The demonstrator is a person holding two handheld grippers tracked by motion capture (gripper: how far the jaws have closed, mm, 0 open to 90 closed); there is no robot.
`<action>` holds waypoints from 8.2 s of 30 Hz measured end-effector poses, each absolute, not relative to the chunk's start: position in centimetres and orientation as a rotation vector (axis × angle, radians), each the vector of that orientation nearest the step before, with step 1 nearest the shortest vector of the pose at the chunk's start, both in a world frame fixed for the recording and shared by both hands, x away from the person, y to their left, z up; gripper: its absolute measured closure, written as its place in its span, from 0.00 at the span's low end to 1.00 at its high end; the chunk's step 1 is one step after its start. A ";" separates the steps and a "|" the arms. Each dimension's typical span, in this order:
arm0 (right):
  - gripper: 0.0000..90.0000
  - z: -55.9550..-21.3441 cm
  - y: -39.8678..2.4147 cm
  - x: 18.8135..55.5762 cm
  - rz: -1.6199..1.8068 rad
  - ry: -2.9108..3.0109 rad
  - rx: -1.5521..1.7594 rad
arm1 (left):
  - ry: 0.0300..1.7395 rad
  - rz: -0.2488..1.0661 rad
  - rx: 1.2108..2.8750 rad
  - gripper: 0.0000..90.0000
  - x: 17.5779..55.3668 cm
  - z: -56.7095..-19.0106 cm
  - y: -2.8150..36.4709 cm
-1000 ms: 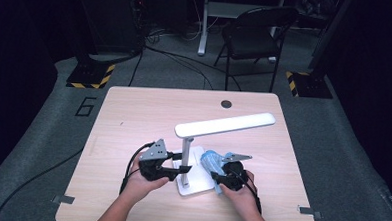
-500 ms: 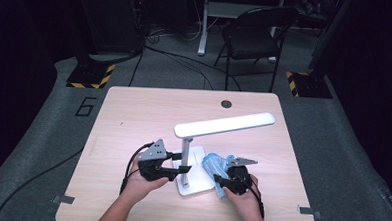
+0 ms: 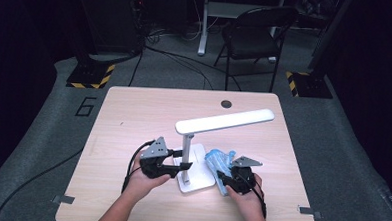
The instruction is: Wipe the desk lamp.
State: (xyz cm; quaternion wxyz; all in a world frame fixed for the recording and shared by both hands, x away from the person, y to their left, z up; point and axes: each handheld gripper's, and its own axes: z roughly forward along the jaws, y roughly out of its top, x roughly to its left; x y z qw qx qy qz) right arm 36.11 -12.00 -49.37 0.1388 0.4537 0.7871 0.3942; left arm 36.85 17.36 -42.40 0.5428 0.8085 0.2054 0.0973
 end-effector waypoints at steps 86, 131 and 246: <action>0.74 -49.9 -4.9 33.5 1.075 2.504 1.134 | 0.505 0.217 1.952 0.57 38.6 -38.7 16.1; 0.76 -50.6 -9.2 37.1 0.962 2.291 1.237 | 0.522 0.246 2.014 0.58 38.7 -38.1 16.2; 0.71 -50.2 -7.7 36.1 1.098 2.331 1.138 | 0.430 0.179 1.943 0.52 37.4 -38.6 16.5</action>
